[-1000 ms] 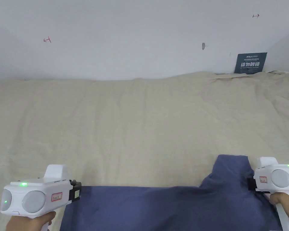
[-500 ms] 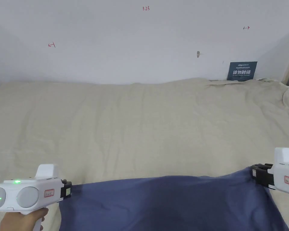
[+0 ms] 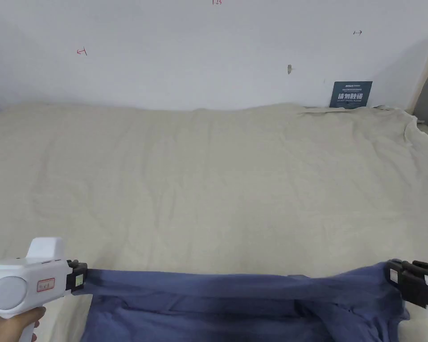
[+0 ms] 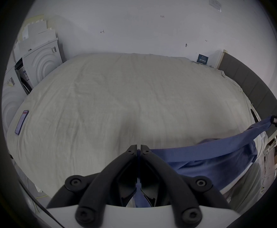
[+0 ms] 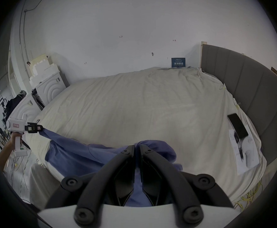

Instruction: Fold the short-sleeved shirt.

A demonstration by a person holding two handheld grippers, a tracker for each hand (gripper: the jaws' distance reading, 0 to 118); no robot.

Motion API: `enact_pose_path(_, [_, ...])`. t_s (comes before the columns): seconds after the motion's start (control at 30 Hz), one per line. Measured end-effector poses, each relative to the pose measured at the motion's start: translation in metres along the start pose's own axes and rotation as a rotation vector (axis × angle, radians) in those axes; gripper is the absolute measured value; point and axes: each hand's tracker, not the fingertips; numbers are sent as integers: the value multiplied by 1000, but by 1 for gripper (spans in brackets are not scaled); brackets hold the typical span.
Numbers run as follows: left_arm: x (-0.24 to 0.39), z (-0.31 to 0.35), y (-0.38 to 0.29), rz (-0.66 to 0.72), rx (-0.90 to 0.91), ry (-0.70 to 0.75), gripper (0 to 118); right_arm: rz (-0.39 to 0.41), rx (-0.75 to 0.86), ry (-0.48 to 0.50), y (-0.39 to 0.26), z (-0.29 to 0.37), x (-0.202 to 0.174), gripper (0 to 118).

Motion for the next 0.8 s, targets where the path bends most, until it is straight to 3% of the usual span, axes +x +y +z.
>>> enact_pose_path(0.4, [-12,-9,-95,12,-106,23,0,-132,-148,-55,-102,5,9,5])
enact_pose_path(0.8, [9,-13,-134,-80,-145,85,0,-156,-263,-174,-149,-36,14,5])
